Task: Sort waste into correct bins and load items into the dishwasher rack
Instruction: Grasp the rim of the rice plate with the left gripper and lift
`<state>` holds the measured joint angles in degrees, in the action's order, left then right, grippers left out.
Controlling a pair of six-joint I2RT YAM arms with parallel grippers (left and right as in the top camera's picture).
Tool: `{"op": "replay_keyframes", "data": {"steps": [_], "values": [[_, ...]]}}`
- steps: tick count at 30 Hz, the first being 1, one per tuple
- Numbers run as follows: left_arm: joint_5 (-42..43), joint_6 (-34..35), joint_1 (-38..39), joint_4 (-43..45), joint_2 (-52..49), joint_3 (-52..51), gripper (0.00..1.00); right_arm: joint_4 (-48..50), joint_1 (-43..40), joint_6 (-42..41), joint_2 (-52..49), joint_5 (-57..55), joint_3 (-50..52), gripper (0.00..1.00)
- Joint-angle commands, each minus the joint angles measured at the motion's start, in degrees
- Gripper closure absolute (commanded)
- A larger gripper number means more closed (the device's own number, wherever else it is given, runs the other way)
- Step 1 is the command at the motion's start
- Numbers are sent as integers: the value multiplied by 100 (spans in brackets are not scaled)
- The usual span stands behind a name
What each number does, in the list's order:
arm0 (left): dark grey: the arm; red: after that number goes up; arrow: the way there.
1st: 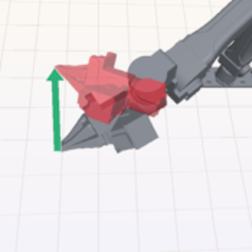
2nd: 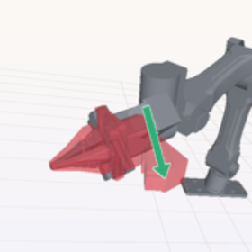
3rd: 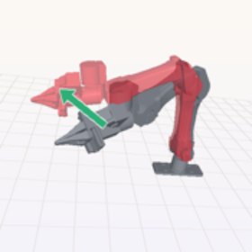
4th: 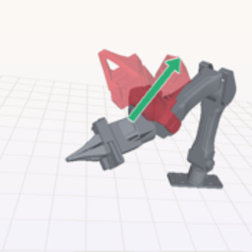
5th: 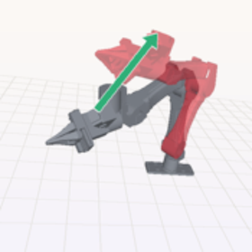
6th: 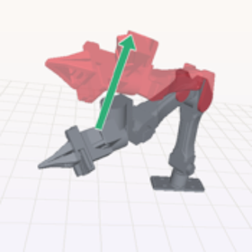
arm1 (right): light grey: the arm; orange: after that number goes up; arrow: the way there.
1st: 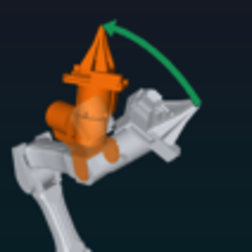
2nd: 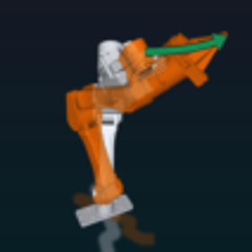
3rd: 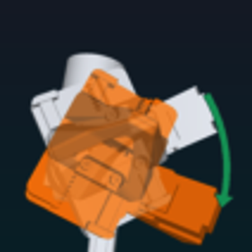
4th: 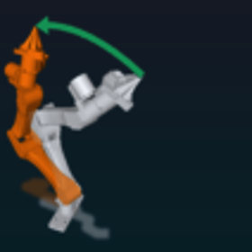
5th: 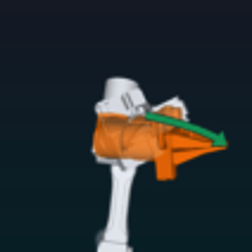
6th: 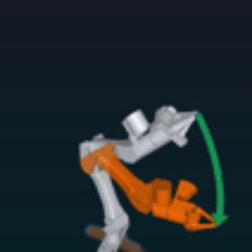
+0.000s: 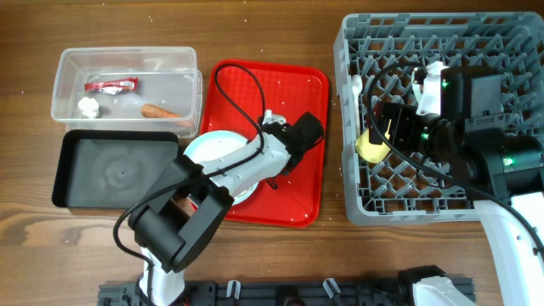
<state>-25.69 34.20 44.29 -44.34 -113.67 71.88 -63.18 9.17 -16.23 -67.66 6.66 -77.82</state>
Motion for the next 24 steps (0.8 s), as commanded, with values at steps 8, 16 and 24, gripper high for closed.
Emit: {"op": "replay_keyframes", "data": {"steps": [8, 16, 24], "values": [[-85, -378, 197, -50, 42, 221, 96, 11, -20, -33, -28, 94, -48, 1], [-76, -398, 225, -1539, 1021, 1078, 96, 15, -20, -37, -28, 94, -48, 1], [-70, -372, -70, -2769, 2129, 1401, 96, 11, -20, -37, -28, 94, -48, 1]]}}
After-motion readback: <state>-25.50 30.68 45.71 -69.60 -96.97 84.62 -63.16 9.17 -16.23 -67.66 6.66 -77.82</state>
